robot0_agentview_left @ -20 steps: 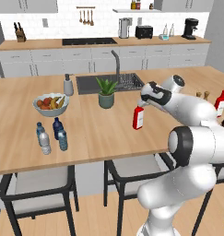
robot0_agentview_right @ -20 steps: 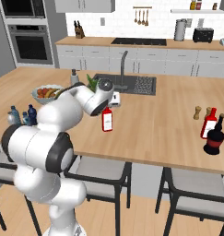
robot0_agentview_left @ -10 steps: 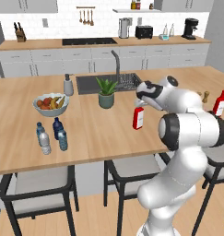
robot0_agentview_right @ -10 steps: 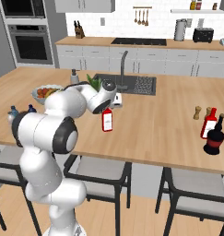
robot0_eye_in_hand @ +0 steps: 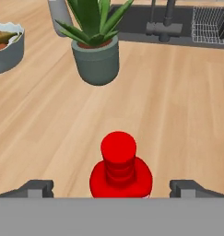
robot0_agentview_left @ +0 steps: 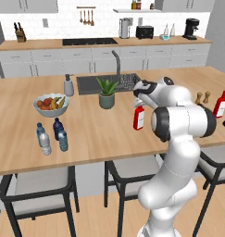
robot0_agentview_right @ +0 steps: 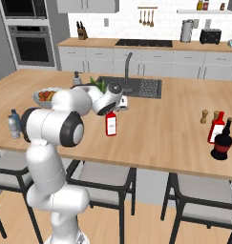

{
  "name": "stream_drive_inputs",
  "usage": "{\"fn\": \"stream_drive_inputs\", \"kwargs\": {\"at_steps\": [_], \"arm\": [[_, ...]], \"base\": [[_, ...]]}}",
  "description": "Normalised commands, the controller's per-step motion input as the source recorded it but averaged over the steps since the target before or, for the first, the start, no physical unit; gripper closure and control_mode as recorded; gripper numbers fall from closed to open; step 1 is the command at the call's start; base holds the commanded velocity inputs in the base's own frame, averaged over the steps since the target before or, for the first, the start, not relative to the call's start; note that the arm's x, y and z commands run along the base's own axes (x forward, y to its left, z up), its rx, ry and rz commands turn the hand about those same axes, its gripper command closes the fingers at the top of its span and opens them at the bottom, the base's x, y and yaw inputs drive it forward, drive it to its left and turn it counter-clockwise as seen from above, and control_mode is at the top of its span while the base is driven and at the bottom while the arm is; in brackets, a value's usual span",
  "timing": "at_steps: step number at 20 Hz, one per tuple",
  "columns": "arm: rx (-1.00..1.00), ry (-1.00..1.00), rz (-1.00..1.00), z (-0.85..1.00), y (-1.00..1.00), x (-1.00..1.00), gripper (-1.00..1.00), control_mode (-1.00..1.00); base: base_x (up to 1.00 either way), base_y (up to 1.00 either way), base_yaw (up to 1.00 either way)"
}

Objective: Move the plastic bottles in the middle to the plastics group, and the glass bottles in the middle to the glass group.

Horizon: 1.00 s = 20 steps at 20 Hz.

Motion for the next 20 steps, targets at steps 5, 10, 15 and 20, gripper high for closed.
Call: {"fn": "stream_drive_inputs", "kwargs": {"at_steps": [5,10,15,20], "arm": [[0.00,0.00,0.00,-0.05,0.00,0.18,-1.00,-1.00],[0.00,0.00,0.00,0.00,0.00,0.26,-1.00,-1.00],[0.00,0.00,0.00,0.00,0.00,0.21,-1.00,-1.00],[0.00,0.00,0.00,0.00,0.00,0.00,-1.00,-1.00]], "base": [[0.00,0.00,0.00],[0.00,0.00,0.00],[0.00,0.00,0.00],[0.00,0.00,0.00]]}}
